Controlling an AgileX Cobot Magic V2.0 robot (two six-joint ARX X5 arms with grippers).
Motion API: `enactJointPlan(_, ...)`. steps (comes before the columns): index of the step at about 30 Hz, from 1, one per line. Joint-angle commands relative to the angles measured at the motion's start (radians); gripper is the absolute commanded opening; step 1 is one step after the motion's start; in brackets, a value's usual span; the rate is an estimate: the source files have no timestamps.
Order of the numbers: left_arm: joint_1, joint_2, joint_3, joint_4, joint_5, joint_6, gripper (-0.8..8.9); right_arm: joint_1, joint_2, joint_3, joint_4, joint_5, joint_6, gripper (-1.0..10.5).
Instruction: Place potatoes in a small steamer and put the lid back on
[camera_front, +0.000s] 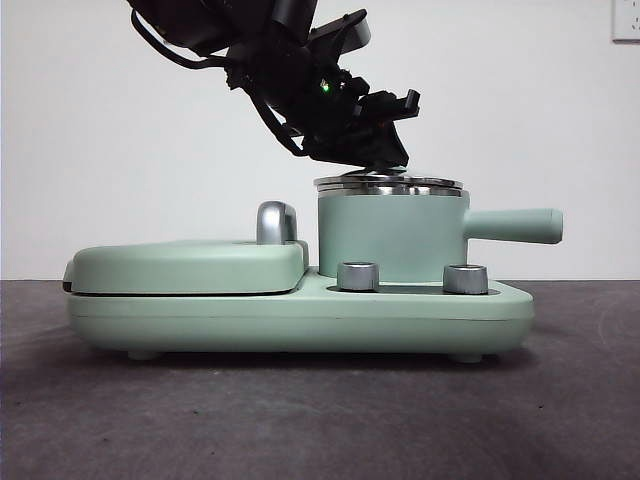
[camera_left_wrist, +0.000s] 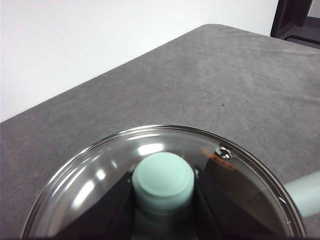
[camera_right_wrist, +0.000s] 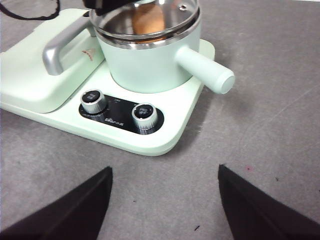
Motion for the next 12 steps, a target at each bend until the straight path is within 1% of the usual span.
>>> enactJointPlan(1, -0.008, 0.019, 0.037, 0.026, 0.020, -0.002, 0.08, 0.005, 0.002, 0.002, 0.006, 0.006, 0.006, 3.3)
enactJointPlan(12, -0.008, 0.023, 0.037, 0.025, 0.033, -0.002, 0.08, 0.005, 0.002, 0.002, 0.006, 0.007, 0.006, 3.3)
